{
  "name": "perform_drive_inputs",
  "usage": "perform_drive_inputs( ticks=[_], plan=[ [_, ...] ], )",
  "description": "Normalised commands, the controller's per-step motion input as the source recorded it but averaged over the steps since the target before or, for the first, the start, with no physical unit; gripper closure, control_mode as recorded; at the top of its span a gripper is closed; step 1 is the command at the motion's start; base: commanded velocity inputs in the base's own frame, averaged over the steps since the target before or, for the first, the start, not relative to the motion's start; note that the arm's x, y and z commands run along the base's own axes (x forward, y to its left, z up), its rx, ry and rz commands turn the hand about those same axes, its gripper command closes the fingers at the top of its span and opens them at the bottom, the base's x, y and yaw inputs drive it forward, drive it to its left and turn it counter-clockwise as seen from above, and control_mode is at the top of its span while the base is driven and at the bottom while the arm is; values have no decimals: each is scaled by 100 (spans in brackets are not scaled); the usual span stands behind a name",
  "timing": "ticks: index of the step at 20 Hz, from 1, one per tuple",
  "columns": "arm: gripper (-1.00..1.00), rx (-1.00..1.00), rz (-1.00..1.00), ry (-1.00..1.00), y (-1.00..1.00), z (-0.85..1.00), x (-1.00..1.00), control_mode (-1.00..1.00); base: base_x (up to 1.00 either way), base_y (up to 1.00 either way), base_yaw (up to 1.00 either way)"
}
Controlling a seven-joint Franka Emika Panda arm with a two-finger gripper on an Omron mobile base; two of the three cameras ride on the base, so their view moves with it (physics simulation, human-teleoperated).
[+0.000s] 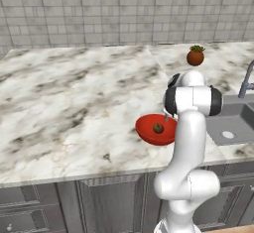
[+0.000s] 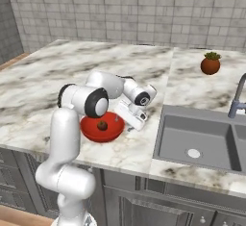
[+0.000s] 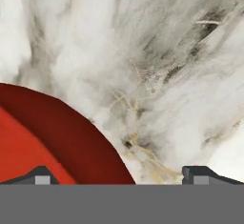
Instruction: Move the mug from next to the sink to the open cabinet. Then, move the bowl with the apple to the fridge to clear the area for faucet cleaning.
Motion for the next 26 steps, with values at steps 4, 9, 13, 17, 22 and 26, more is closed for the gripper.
perform_drive_inputs(
  ticks=[4,9,13,17,22,26],
  plan=[
    [-100,-9,8,-15,28,0,-57,-100,0,0,0],
    [-100,-6,5,-21,9,3,-32,-100,0,0,0],
    [-100,-8,10,-27,0,1,-22,-100,0,0,0],
    [-100,-1,4,-11,0,-4,0,-100,0,0,0],
    [-100,0,3,-5,-2,-19,1,-100,0,0,0],
    [-100,1,5,-1,-20,0,0,-100,0,0,0]
  ],
)
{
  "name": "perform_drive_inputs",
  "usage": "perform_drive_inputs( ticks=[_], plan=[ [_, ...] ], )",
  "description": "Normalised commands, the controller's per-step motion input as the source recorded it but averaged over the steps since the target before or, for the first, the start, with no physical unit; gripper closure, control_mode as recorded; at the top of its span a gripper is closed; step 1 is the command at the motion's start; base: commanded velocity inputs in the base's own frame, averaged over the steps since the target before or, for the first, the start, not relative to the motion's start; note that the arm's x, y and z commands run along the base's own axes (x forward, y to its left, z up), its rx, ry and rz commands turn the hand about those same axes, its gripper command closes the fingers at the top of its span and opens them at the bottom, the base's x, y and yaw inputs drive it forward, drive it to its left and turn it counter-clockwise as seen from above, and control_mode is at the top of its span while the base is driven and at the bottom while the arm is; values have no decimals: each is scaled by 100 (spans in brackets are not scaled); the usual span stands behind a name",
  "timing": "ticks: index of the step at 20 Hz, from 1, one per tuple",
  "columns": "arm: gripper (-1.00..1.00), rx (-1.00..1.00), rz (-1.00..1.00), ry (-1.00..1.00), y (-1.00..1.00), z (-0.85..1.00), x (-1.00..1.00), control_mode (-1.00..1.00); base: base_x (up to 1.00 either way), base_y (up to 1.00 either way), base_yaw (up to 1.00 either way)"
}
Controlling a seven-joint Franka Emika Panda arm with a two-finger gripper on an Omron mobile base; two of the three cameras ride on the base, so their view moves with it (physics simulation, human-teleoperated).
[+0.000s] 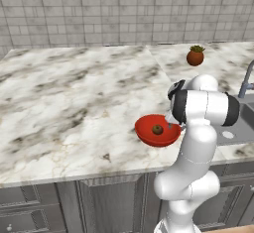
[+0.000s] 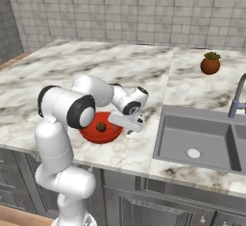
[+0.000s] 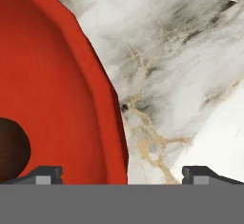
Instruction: Move the mug from next to the sink to the open cabinet. Then, move the bowl with the apple to the fridge to clear the area for faucet cleaning.
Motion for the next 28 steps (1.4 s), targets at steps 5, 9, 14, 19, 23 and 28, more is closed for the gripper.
perform_drive_inputs(
  ticks=[5,9,14,19,23,28],
  plan=[
    [-100,0,0,0,0,0,-3,-100,0,0,0],
    [-100,0,0,0,2,-7,0,-100,0,0,0],
    [100,1,0,0,17,-19,2,-100,0,0,0],
    [100,0,0,-1,2,0,-2,-100,0,0,0],
    [100,4,0,-13,0,37,-35,-100,0,0,0],
    [100,12,-2,-7,0,97,-28,-100,0,0,0]
  ],
)
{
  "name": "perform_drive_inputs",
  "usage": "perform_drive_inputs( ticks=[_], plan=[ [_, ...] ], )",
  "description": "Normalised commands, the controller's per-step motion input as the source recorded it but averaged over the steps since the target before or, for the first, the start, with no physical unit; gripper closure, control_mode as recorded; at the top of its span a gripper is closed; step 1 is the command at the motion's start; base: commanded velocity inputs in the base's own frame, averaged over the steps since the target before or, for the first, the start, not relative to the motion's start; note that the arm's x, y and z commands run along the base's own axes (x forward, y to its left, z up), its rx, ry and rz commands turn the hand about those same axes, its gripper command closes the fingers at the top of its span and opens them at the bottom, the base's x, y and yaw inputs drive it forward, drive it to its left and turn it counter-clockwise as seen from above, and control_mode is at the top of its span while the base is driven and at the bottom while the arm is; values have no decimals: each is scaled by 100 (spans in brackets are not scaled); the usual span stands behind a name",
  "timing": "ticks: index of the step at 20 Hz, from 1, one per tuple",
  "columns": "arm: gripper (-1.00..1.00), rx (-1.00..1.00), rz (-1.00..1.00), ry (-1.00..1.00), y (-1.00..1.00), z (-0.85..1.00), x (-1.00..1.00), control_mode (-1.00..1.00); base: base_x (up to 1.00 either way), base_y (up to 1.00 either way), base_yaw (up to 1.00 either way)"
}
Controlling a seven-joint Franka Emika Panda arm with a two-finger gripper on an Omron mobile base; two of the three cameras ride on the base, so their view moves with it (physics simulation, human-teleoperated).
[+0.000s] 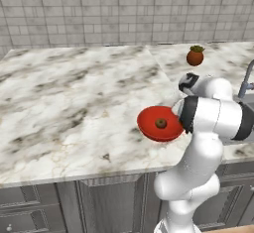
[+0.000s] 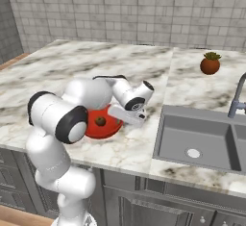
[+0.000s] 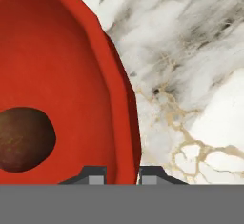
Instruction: Move the mug from next to the sink to the open cabinet. Then, move the bowl with the apple to the fridge to clear the area for faucet cleaning.
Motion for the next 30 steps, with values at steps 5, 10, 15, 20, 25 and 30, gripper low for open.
perform_drive_inputs(
  ticks=[5,10,15,20,25,30],
  plan=[
    [100,18,-12,-11,3,100,-28,-100,0,0,0],
    [100,19,-13,-11,24,100,-43,-100,0,0,0],
    [100,2,-5,-2,19,15,-12,100,-33,80,-14],
    [100,0,0,0,0,0,0,100,-2,100,21],
    [100,0,0,0,0,0,0,100,-13,100,67],
    [100,0,0,0,0,0,0,100,-7,100,68]
  ],
)
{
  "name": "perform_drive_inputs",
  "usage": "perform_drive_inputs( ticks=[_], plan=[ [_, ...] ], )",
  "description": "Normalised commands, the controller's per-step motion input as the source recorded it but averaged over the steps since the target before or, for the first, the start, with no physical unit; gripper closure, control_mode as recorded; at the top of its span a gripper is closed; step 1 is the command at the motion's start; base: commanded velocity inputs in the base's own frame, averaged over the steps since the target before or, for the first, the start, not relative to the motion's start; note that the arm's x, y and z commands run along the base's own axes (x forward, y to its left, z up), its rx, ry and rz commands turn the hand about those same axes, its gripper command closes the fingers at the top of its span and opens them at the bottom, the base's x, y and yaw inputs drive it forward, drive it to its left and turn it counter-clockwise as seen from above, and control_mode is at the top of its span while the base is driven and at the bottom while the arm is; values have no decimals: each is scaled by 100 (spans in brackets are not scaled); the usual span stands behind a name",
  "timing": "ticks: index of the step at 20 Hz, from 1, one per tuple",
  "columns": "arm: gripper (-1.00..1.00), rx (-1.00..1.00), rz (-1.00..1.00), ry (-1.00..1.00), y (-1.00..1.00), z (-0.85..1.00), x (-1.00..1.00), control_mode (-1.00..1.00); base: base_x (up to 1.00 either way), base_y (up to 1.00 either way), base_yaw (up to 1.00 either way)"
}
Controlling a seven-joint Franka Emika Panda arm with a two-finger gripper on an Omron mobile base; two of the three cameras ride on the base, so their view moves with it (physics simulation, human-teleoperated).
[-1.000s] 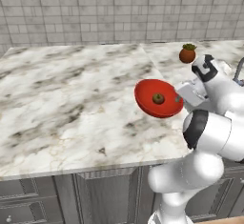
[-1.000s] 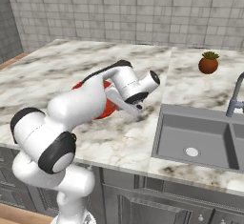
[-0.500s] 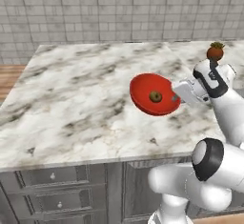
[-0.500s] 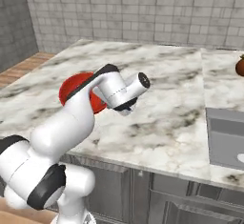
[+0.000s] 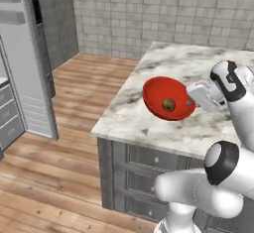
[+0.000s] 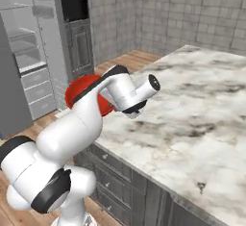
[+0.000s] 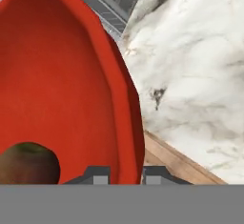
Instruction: Move the mug from next to the sink to the open cabinet. Then, move the bowl with the apple to the fridge to clear the area for faucet cleaning.
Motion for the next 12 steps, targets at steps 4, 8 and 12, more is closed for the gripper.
perform_drive_inputs(
  ticks=[4,8,12],
  plan=[
    [100,0,0,0,0,0,0,100,17,100,42],
    [100,0,0,0,0,0,0,100,76,100,14],
    [100,0,0,0,0,0,0,100,100,100,1]
  ],
)
